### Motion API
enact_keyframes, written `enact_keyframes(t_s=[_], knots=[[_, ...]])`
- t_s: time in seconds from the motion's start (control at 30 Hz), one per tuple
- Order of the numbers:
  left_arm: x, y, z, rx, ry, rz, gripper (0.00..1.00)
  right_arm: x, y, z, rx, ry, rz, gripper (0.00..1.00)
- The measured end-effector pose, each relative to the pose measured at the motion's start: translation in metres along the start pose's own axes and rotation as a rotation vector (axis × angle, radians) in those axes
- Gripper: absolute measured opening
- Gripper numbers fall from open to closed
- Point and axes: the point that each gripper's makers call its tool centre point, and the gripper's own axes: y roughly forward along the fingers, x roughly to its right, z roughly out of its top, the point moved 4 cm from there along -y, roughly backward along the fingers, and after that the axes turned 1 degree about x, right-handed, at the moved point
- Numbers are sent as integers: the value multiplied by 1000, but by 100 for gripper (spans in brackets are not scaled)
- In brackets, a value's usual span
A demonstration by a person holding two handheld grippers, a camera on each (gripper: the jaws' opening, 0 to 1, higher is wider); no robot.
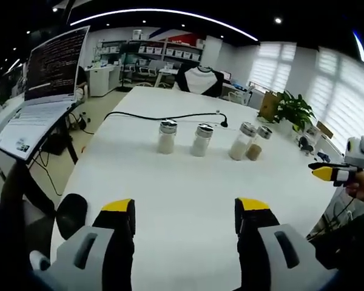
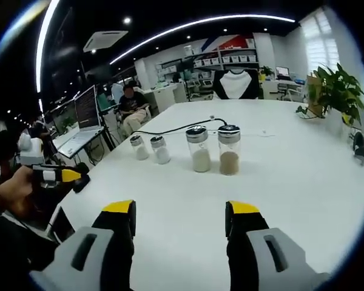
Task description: Rotate the seasoning bottle until the label or dispensing opening points toward the visible target arrow and the bottle remains upright within the marked orientation range
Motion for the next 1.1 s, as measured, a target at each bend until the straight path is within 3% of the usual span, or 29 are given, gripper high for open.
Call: enact_keyframes(t_s=[0.47, 0.63, 1.1], knots=[[-3, 1, 1, -8, 14, 8, 71, 0, 0, 1, 3, 13, -7, 59], [-5, 0, 6, 20, -2, 4, 71, 1, -2, -2, -3, 10, -7, 59], [-14, 0, 12, 3, 50, 18, 71, 0, -8, -3, 6, 19, -19, 59]])
